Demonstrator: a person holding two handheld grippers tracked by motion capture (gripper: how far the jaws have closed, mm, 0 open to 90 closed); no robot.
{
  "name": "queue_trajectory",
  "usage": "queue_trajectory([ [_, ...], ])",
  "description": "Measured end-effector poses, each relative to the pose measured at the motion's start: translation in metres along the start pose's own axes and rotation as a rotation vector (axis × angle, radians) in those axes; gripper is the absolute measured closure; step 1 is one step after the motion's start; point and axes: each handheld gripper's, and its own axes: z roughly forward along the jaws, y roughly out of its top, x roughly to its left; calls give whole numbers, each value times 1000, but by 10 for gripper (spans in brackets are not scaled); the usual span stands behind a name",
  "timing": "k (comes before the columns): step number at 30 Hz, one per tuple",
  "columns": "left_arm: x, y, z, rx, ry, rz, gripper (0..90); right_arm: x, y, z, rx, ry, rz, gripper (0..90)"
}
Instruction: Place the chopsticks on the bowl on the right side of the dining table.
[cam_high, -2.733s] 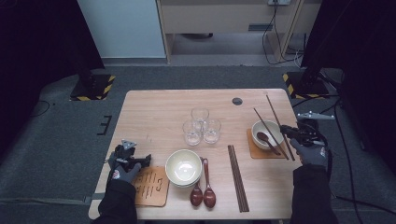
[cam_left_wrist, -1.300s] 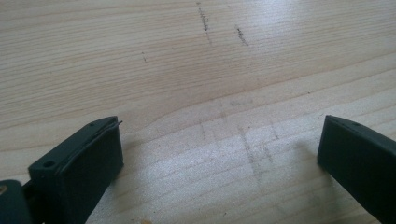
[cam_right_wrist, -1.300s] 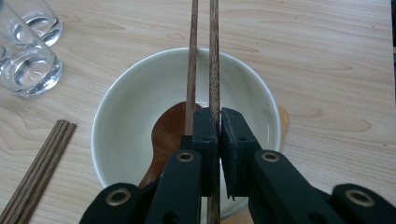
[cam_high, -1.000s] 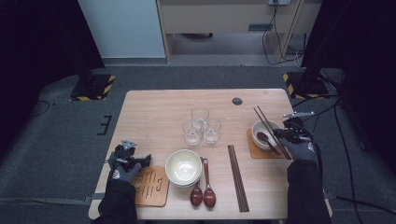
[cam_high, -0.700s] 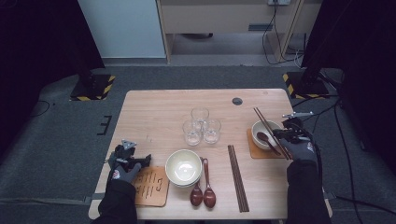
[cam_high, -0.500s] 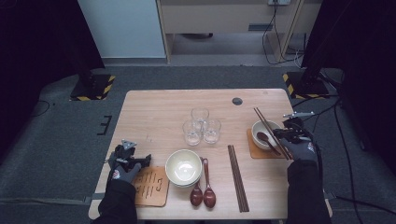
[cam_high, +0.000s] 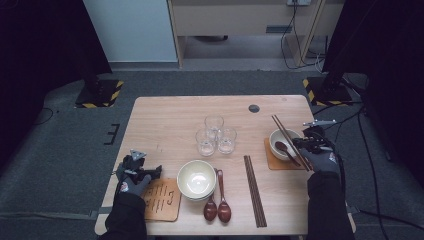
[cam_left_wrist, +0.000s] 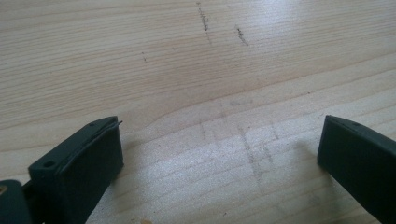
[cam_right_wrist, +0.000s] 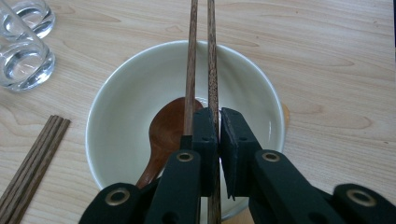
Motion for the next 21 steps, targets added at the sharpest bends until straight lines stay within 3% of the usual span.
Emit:
queue_trajectory([
  [7,0,0,0,0,0,0,0,0,0,0,-8,4,1,837],
  [13,0,0,0,0,0,0,0,0,1,-7,-55,18,-4,742],
  [21,0,0,0,0,0,0,0,6,0,-1,-37,18,-32,655],
])
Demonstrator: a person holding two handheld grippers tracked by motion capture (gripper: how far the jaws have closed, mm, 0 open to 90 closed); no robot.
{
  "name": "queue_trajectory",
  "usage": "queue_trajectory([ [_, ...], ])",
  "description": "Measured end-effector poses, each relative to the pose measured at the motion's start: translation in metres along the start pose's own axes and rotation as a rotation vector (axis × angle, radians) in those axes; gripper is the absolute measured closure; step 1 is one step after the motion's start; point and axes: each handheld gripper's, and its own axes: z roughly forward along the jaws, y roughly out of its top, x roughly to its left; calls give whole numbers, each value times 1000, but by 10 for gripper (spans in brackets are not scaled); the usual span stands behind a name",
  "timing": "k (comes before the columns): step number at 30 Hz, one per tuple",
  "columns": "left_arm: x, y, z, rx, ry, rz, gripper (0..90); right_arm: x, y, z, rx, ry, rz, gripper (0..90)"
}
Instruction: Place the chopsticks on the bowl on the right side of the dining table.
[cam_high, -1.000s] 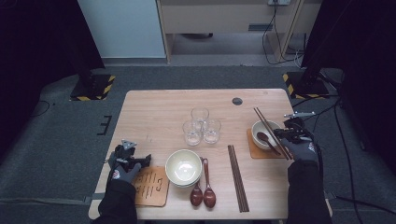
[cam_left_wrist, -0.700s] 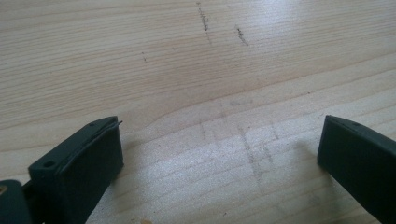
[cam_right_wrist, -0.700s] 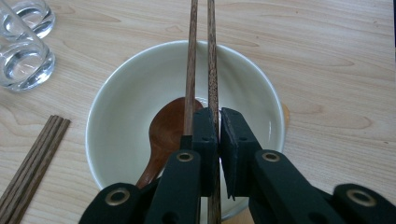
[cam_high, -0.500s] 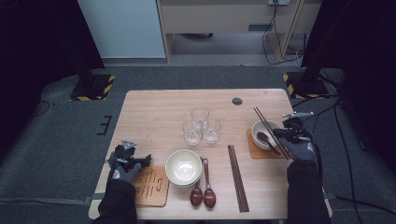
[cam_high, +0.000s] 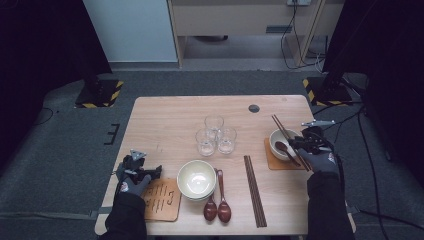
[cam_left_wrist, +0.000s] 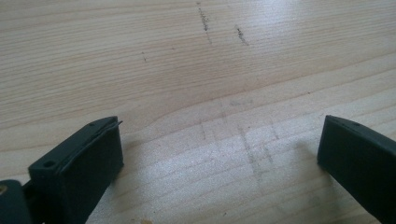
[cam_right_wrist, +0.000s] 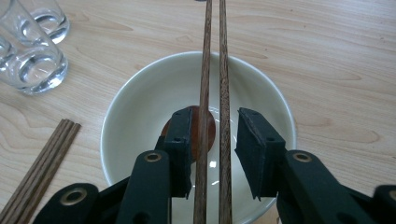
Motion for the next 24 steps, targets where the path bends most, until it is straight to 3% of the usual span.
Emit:
queue_trajectory([
  [6,0,0,0,0,0,0,0,2,-1,4,26,-7,-15,667],
  [14,0,0,0,0,0,0,0,3,-2,6,47,-10,-27,765],
  [24,0,0,0,0,0,0,0,4,-2,6,44,-2,-44,782],
])
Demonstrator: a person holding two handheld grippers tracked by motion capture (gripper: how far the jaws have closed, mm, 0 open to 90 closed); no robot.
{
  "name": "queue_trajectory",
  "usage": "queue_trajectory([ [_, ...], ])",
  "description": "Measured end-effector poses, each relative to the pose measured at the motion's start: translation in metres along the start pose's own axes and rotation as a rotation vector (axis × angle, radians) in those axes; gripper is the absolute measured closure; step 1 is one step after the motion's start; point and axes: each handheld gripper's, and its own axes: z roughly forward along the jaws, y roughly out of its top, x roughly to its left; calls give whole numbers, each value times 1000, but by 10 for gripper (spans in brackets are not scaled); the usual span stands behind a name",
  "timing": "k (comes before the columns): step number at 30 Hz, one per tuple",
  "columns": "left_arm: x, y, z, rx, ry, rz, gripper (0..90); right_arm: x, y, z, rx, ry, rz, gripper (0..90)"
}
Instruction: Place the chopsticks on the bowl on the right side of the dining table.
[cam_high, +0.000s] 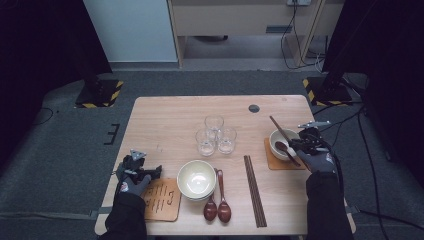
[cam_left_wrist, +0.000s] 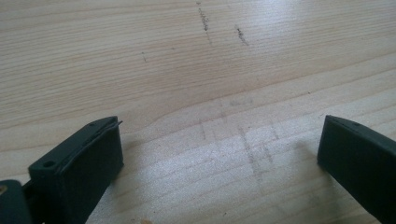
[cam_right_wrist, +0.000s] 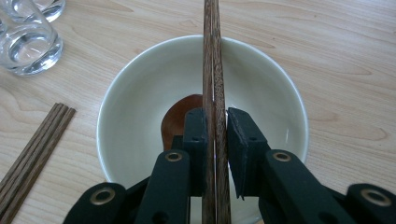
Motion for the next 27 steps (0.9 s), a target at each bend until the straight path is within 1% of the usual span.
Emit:
queue_trajectory([
  [8,0,0,0,0,0,0,0,2,0,0,3,28,-15,780],
  [12,0,0,0,0,0,0,0,2,0,0,-2,27,-10,761],
  [16,0,0,0,0,0,0,0,2,0,-4,-13,37,5,730],
  [22,0,0,0,0,0,0,0,2,1,-16,-50,43,12,711],
  [27,0,0,0,0,0,0,0,4,1,-29,-93,42,21,711],
])
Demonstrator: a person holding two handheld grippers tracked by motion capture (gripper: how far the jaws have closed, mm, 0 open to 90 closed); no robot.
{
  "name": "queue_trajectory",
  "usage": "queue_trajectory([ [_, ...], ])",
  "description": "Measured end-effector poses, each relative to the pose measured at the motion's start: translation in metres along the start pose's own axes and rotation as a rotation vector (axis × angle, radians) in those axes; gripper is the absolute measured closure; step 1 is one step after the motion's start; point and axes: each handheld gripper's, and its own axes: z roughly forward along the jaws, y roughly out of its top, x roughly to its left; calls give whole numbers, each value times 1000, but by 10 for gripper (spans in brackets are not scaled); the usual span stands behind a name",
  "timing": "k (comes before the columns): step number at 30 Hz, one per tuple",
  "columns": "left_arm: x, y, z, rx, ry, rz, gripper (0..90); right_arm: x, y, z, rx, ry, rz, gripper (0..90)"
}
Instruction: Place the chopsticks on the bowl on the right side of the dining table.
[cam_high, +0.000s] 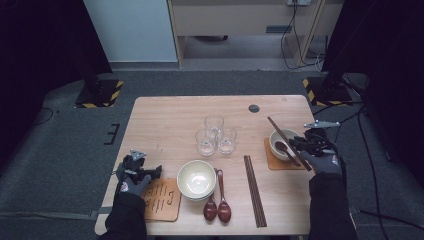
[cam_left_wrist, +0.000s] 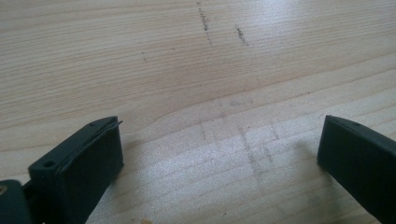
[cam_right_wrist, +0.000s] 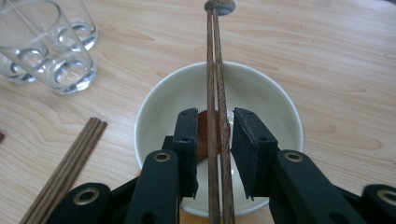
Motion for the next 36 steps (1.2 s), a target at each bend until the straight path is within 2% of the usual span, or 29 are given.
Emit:
queue_trajectory([
  [7,0,0,0,0,0,0,0,6,-3,-16,-48,-3,19,696],
  [17,0,0,0,0,0,0,0,5,-15,-39,-102,-19,56,713],
  [28,0,0,0,0,0,0,0,8,-37,-45,-86,-37,70,803],
  [36,0,0,0,0,0,0,0,11,-49,-45,-55,-36,77,834],
])
